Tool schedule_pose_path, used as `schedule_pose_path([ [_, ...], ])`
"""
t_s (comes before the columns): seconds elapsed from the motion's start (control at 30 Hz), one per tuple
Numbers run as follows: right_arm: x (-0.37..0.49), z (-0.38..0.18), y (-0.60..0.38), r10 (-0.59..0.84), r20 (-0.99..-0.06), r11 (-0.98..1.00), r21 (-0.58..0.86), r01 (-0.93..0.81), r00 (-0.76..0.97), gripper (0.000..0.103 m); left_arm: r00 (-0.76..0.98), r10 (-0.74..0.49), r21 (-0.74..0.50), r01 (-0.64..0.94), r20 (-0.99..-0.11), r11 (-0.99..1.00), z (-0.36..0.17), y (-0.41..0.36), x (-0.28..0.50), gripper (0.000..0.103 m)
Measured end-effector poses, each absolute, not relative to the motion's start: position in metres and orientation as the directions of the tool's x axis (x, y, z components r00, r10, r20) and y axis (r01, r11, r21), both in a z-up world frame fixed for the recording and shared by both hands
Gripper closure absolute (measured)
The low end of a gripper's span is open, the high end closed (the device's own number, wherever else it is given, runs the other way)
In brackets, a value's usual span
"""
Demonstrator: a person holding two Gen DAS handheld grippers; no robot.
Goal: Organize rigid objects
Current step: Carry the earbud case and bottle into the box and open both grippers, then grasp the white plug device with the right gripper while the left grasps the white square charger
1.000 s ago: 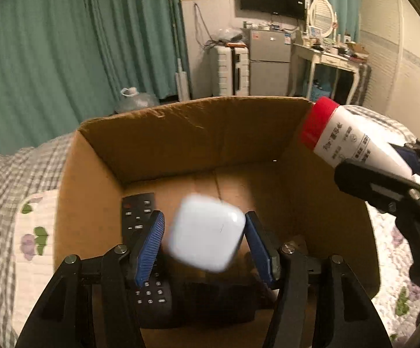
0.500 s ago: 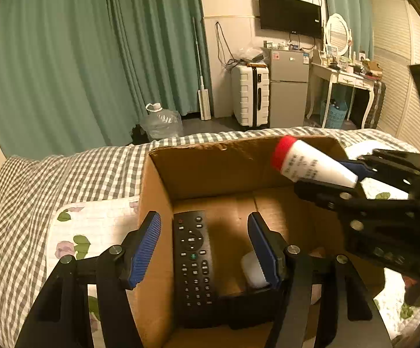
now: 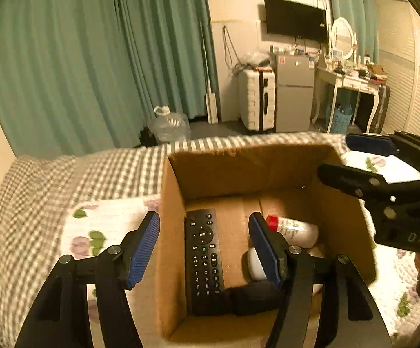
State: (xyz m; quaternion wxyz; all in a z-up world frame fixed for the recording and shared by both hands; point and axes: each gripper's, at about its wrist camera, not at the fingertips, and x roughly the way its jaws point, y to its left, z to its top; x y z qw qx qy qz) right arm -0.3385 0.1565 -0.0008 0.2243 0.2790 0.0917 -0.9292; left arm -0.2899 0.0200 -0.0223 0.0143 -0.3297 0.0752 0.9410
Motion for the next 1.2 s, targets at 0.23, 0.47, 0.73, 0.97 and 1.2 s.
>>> schedule_pose_path([
  [0.23,-0.264,0.056,0.165,-0.279,-0.525,-0.887,-0.181,0.425,-0.804,0.020,-0.834,-0.035,0.142,-0.053,-0.551,-0.988,0.038,0.014,-0.229,0.033],
  [0.47,-0.198,0.084,0.168,-0.298,-0.484,-0.881,-0.192,0.433,-0.822,0.010,-0.864,-0.072,0.146,-0.002,-0.498,-0.989,0.073,0.007,-0.167,0.032],
  [0.73,-0.169,0.035,0.167,-0.319,-0.573,-0.842,-0.195,0.503,-0.755,0.009,-0.847,-0.140,0.135,0.081,-0.513,-0.988,0.050,-0.001,-0.136,0.032],
  [0.97,-0.190,-0.050,0.164,-0.349,-0.692,-0.824,-0.094,0.558,-0.633,0.009,-0.785,-0.195,0.109,0.162,-0.588,-0.981,-0.022,-0.007,-0.146,0.032],
  [1.2,-0.243,-0.120,0.154,-0.280,-0.805,-0.830,-0.070,0.553,-0.523,0.025,-0.689,-0.196,0.103,0.174,-0.698,-0.979,-0.087,-0.009,-0.170,0.032],
])
